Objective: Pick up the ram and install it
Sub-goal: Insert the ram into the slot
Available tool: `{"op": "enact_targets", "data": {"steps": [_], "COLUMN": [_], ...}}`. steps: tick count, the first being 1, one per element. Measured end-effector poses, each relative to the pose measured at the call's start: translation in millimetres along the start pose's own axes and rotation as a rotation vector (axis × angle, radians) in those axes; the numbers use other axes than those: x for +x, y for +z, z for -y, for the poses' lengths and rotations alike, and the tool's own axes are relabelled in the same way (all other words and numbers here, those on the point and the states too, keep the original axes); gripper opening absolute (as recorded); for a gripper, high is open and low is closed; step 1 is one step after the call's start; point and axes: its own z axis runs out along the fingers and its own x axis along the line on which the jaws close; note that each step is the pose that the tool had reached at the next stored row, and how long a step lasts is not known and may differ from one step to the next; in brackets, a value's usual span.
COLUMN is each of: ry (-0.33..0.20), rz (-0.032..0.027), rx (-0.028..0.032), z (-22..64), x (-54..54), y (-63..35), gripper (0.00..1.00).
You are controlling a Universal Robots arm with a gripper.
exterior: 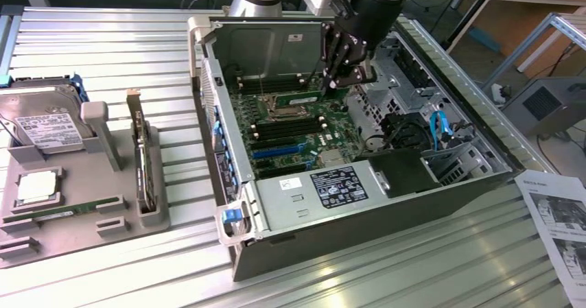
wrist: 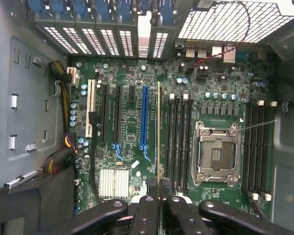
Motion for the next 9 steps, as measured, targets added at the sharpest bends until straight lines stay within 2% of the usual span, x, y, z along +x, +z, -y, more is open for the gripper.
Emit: {"op": "enact_targets", "data": {"steps": [3, 9], "ry": [0.004, 0.018], "rz": [-0.0021, -0.0014], "rx": [0.0, 0.0005], "z": [0.4, 0.5], "x": [0.3, 0.0], "y": [12.6, 15.2], "gripper": [0.13, 0.13]}}
